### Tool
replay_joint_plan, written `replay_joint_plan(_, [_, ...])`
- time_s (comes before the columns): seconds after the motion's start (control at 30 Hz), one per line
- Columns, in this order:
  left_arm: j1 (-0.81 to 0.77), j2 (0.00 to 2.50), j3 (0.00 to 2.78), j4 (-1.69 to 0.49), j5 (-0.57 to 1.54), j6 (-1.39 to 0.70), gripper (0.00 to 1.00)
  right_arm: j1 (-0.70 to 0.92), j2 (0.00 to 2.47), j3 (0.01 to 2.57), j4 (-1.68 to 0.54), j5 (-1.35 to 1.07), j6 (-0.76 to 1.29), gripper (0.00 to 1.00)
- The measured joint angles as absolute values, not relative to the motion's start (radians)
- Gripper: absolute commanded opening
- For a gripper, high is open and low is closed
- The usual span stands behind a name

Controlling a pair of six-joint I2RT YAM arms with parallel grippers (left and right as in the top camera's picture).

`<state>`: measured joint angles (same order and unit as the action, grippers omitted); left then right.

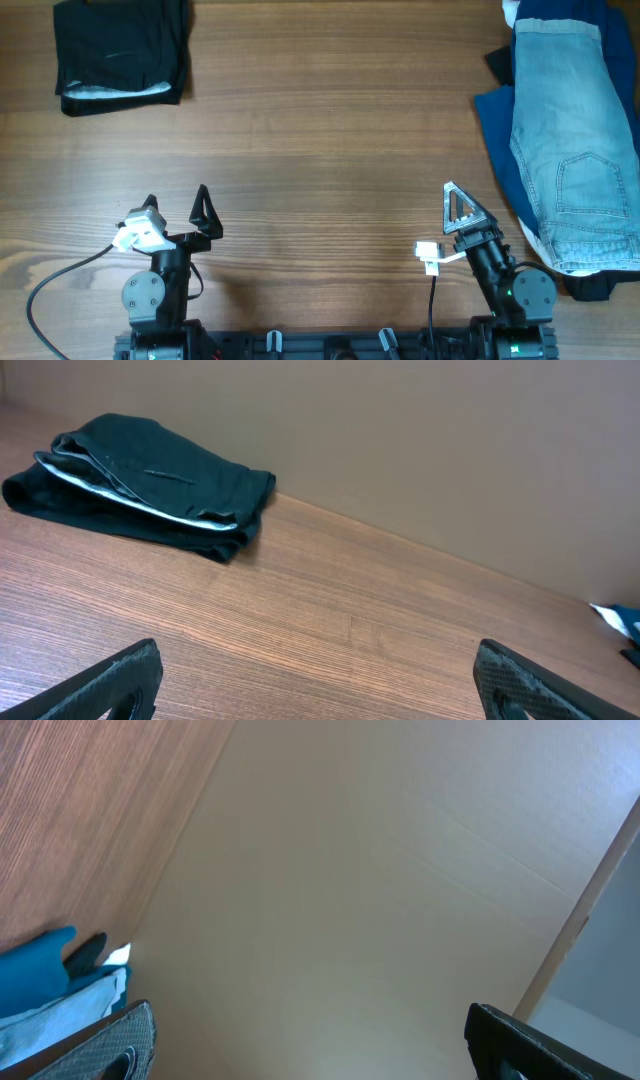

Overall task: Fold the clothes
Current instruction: 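Move the right gripper toward the light-blue denim shorts on the pile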

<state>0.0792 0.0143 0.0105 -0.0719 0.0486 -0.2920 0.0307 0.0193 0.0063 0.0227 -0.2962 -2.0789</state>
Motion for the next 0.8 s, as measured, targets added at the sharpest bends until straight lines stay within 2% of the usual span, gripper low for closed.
replay_joint_plan(0.27, [0.079,0.123,0.01,-0.072,0.049,-0.292,1.0,0.031,0.019,0.006,0.023,-0.291,-2.035,1.0])
replay_joint_plan(0.53, [0.079,0.132,0.01,0.001,0.085,-0.293,1.0,0.031,0.06,0.006,0.024,-0.326,-1.066,1.0])
replay_joint_plan(0.63, [0.079,0.132,0.01,0.003,0.106,-0.294,1.0,0.029,0.084,0.006,0.027,-0.537,-0.866,1.0])
replay_joint_plan(0.73, [0.079,0.132,0.01,0.004,0.138,-0.295,1.0,0.029,0.088,0.006,0.043,-0.867,-0.794,1.0])
replay_joint_plan(0.8, [0.08,0.133,0.01,0.031,0.179,-0.295,1.0,0.029,0.091,0.006,0.149,-0.978,-0.772,1.0])
